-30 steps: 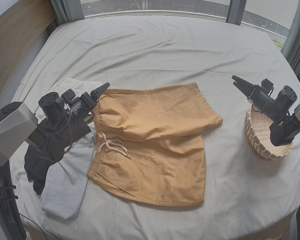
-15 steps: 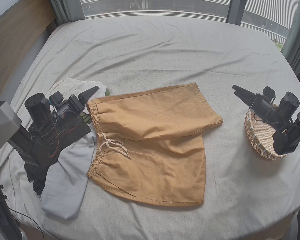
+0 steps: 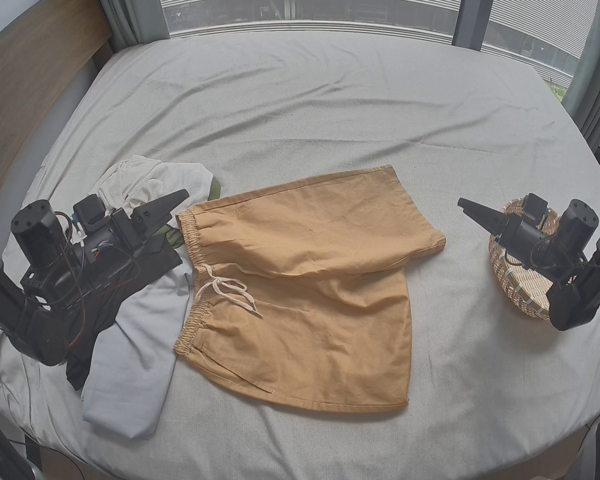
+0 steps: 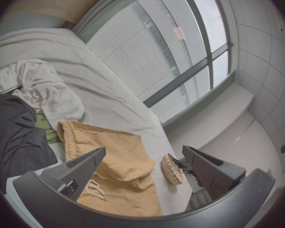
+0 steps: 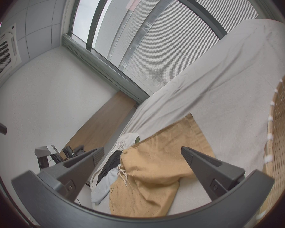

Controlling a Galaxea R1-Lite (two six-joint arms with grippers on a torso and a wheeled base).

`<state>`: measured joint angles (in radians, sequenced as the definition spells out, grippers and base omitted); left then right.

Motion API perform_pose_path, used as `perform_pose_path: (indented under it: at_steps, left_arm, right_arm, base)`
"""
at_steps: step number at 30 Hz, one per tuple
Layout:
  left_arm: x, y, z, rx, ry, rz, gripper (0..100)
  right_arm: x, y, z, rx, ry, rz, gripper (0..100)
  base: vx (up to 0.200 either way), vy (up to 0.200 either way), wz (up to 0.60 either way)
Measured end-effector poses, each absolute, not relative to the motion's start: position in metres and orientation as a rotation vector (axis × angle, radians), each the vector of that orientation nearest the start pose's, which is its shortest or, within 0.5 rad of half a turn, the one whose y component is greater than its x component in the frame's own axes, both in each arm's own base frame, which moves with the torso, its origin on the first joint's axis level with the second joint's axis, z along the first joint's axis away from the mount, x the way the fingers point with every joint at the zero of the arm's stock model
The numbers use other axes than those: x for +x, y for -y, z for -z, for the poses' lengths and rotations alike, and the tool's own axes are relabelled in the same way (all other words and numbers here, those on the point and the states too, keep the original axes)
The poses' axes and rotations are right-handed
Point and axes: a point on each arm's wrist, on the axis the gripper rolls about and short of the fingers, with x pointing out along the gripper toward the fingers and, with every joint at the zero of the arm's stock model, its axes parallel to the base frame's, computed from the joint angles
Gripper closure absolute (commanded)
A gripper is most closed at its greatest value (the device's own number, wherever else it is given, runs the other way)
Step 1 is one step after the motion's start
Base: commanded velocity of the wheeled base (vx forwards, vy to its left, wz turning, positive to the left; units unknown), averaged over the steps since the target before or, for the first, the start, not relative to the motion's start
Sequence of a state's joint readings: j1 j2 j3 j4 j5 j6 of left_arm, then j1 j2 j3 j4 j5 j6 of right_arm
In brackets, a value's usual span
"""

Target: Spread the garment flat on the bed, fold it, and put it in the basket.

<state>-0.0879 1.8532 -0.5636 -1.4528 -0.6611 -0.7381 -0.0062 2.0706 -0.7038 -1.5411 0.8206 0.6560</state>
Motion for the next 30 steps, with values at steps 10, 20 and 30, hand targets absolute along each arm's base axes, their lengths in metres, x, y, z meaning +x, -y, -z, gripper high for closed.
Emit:
perform_pose_path:
  at_steps: [10, 20, 30]
  left_arm:
    - [0.263, 0.015, -0.146, -0.636, -0.186, 0.850, 0]
    - [0.258, 0.012, -0.128, -0.523, -0.190, 0.829, 0]
    - [0.264, 0.014, -0.114, -0.411, -0.181, 0.827, 0]
  right_arm:
    - [0.319, -0.027, -0.090, 0.468, -0.219, -0.854, 0]
    - [0.316, -0.041, -0.071, 0.447, -0.275, -0.870, 0]
    - [0.321, -0.052, -0.050, 0.437, -0.321, -0.852, 0]
  base:
    - [0.000, 0.000, 0.00]
    - [0.000, 0.000, 0.00]
    - [0.000, 0.000, 0.00]
